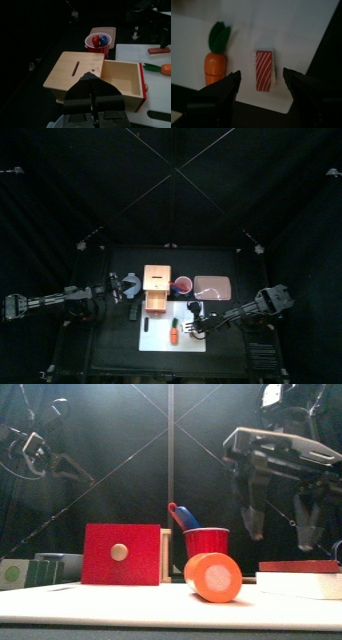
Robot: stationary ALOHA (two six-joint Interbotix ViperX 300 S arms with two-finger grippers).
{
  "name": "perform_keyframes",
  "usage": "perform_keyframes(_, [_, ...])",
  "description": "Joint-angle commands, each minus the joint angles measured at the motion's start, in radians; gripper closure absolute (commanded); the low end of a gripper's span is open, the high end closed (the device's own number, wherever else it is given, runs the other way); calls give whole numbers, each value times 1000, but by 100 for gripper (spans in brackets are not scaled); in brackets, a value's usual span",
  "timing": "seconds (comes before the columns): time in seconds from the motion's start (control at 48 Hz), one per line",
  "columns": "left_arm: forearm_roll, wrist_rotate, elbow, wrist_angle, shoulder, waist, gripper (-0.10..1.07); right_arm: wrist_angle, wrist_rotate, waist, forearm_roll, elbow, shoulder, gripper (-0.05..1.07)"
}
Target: Grab salmon sushi
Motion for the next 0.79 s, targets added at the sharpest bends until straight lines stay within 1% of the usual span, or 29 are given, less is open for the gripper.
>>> perform_keyframes(0.0, [-18,0,-38,-9,5,-3,86,-6,-101,-25,-37,12,-92,6])
perform_keyframes(0.104, [-46,0,-51,-9,5,-17,85,-12,-273,-55,-92,51,-161,6])
perform_keyframes(0.125, [-51,2,-52,-9,5,-18,86,-20,-321,-69,-106,61,-181,6])
perform_keyframes(0.229, [-66,3,-67,-9,6,-35,86,-83,-454,-118,-140,89,-236,6])
perform_keyframes(0.354, [-71,8,-67,-14,6,-41,86,-232,-581,-176,-193,107,-281,6])
perform_keyframes(0.396, [-71,8,-64,-21,8,-38,85,-293,-623,-196,-222,112,-293,6])
perform_keyframes(0.417, [-72,8,-63,-28,6,-35,86,-342,-647,-212,-247,115,-301,6])
perform_keyframes(0.438, [-72,6,-63,-35,6,-32,86,-357,-653,-218,-255,115,-302,6])
perform_keyframes(0.458, [-72,6,-63,-41,6,-28,86,-408,-673,-232,-272,118,-308,6])
perform_keyframes(0.5, [-74,0,-63,-52,8,-21,86,-463,-695,-247,-287,124,-310,6])
perform_keyframes(0.604, [-84,-2,-60,-57,5,-21,86,-565,-719,-270,-298,153,-310,6])
perform_keyframes(0.771, [-107,0,-55,-61,5,-23,86,-607,-721,-290,-311,212,-314,6])
